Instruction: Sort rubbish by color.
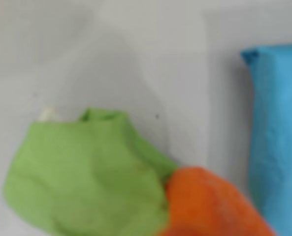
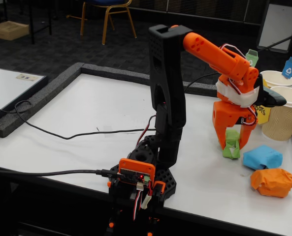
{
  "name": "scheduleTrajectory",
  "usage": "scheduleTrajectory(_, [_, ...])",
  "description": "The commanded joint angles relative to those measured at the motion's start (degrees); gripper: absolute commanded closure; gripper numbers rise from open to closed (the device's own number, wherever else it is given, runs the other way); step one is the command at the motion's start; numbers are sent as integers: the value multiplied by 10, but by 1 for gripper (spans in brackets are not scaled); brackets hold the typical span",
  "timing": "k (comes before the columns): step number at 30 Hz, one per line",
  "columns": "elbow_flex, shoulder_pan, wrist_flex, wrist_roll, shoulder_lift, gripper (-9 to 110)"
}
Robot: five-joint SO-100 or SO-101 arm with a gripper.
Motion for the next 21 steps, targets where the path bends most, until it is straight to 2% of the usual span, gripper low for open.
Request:
scheduleTrajectory(1, [-81,11,-3,4,32,101])
scheduleTrajectory(21, [-312,11,84,4,245,101])
